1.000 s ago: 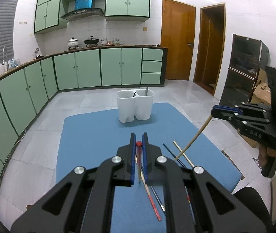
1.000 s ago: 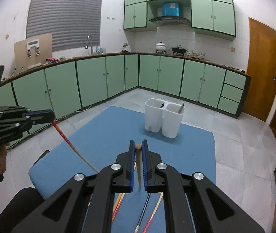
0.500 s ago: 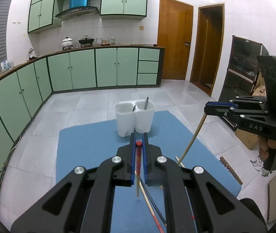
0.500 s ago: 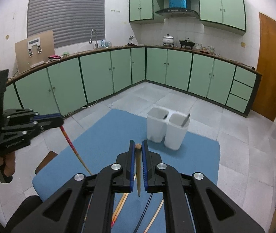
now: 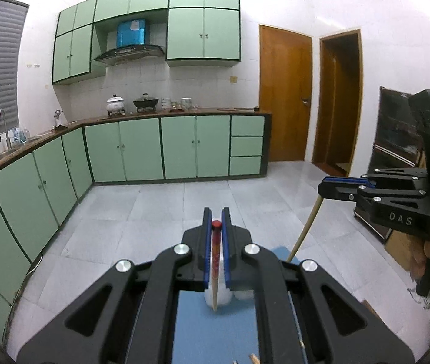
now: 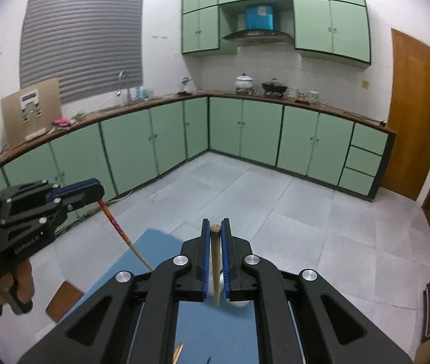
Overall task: Organize utensils
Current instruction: 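Lift the chopsticks with the left tool toward the white holder while the right tool carries its chopstick, then drop the chopsticks into the white holder with both tools and open them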
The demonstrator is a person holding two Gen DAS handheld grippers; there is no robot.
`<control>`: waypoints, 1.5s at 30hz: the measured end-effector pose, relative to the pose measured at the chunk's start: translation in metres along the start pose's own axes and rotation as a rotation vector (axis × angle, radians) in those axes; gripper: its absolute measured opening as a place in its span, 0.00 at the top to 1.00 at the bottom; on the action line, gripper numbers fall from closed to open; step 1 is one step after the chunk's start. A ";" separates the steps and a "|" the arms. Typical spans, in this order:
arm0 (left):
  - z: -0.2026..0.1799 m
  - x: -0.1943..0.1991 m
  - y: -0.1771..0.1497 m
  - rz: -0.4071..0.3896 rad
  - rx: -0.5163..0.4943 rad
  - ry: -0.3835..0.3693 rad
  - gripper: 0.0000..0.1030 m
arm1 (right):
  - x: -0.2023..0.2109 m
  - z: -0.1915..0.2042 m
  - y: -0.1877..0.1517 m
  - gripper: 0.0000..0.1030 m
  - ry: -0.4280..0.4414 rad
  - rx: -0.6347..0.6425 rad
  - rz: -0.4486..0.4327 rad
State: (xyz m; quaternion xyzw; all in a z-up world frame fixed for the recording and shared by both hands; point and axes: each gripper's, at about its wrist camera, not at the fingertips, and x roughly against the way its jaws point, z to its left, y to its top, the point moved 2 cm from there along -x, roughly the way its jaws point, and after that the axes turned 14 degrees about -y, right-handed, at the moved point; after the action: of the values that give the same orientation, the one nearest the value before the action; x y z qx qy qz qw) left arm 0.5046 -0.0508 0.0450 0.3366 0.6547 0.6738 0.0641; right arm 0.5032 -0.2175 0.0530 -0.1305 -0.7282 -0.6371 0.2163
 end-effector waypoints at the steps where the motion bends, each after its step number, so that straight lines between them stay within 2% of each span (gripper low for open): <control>1: 0.003 -0.010 0.005 -0.003 0.004 0.002 0.95 | -0.008 -0.002 0.005 0.93 -0.009 0.000 -0.003; 8: 0.016 -0.081 0.016 -0.009 0.006 0.007 0.95 | -0.079 -0.015 0.009 0.93 -0.043 0.007 0.023; 12: 0.023 -0.121 -0.008 0.041 0.011 0.007 0.95 | -0.114 -0.017 -0.009 0.93 -0.048 0.016 0.063; 19: 0.041 -0.146 -0.048 0.105 0.052 0.013 0.94 | -0.145 -0.023 -0.043 0.91 -0.023 -0.008 0.128; 21: 0.044 -0.139 -0.050 0.111 0.065 0.004 0.93 | -0.139 -0.025 -0.044 0.89 -0.022 -0.014 0.118; 24: 0.041 -0.115 -0.045 0.091 0.054 0.003 0.81 | -0.112 -0.031 -0.038 0.88 -0.006 -0.039 0.081; 25: 0.039 -0.105 -0.042 0.087 0.049 0.002 0.77 | -0.099 -0.033 -0.035 0.88 -0.002 -0.043 0.064; 27: 0.030 -0.075 -0.034 0.066 0.020 0.001 0.77 | -0.070 -0.038 -0.032 0.88 0.017 -0.059 0.027; 30: 0.016 -0.031 -0.033 0.039 0.008 -0.002 0.68 | -0.013 -0.036 -0.044 0.86 0.038 -0.059 -0.037; 33: -0.004 0.035 -0.059 0.011 -0.015 -0.002 0.61 | 0.044 -0.025 -0.091 0.80 0.047 -0.048 -0.080; 34: -0.010 0.048 -0.070 0.008 -0.018 0.001 0.58 | 0.063 -0.018 -0.118 0.79 0.045 -0.041 -0.084; 36: -0.024 0.079 -0.105 0.010 -0.015 0.003 0.57 | 0.085 -0.005 -0.168 0.79 0.044 -0.045 -0.071; 39: -0.047 0.116 -0.174 0.035 -0.016 0.017 0.57 | 0.108 0.021 -0.256 0.78 0.056 -0.078 -0.004; 41: -0.061 0.131 -0.228 0.078 0.030 0.001 0.57 | 0.118 0.044 -0.321 0.78 0.054 -0.077 0.054; 42: -0.070 0.135 -0.261 0.120 0.054 -0.011 0.57 | 0.121 0.051 -0.342 0.78 0.054 -0.067 0.078; 45: -0.084 0.133 -0.329 0.241 0.108 -0.015 0.57 | 0.125 0.077 -0.405 0.78 0.052 -0.057 0.178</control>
State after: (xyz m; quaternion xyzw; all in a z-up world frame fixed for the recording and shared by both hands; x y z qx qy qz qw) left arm 0.2413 -0.0069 -0.2031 0.4208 0.6442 0.6379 -0.0304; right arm 0.1944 -0.2147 -0.2471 -0.1841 -0.6896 -0.6389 0.2870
